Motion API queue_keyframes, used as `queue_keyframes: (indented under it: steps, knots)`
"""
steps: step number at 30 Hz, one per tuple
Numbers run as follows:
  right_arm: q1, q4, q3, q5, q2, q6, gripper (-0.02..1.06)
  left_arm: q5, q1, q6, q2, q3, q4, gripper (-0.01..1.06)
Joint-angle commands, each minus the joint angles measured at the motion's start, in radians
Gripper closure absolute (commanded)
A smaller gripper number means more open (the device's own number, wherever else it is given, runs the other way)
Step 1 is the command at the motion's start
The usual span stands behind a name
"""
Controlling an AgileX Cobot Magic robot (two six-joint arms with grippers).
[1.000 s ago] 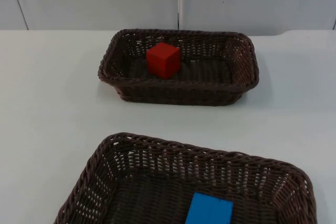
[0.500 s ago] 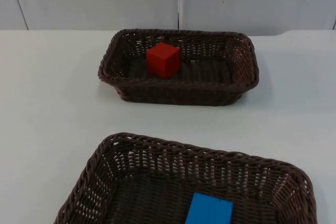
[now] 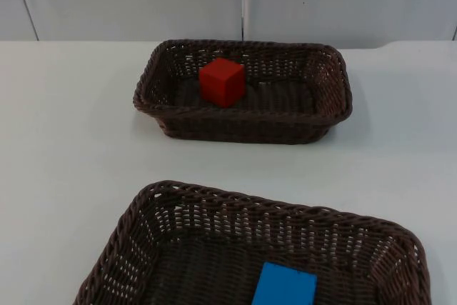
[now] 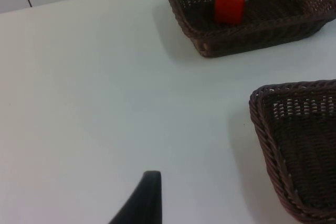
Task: Pick up one cube with the left hand and place it into the upper basket. Pick up one cube with the right hand and place it into the lower basket.
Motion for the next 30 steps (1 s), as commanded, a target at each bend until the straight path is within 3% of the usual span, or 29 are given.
queue_keyframes:
  steps: [1,7,15,30]
  knots:
    - [-0.027,0.002,0.001,-0.005,-0.003,-0.001,-0.01,-0.002,0.002,0.001,-0.004,0.005,0.004,0.0]
    - [-0.127,0.002,0.001,-0.005,-0.003,-0.001,-0.01,-0.002,0.002,0.001,-0.004,0.005,0.004,0.0]
    - [-0.143,0.002,0.001,-0.005,-0.003,-0.001,-0.01,-0.002,0.009,0.001,-0.004,0.005,0.005,0.0]
    - [-0.143,0.002,0.001,-0.005,-0.003,-0.001,-0.01,-0.002,0.225,0.001,-0.004,0.005,0.009,0.0]
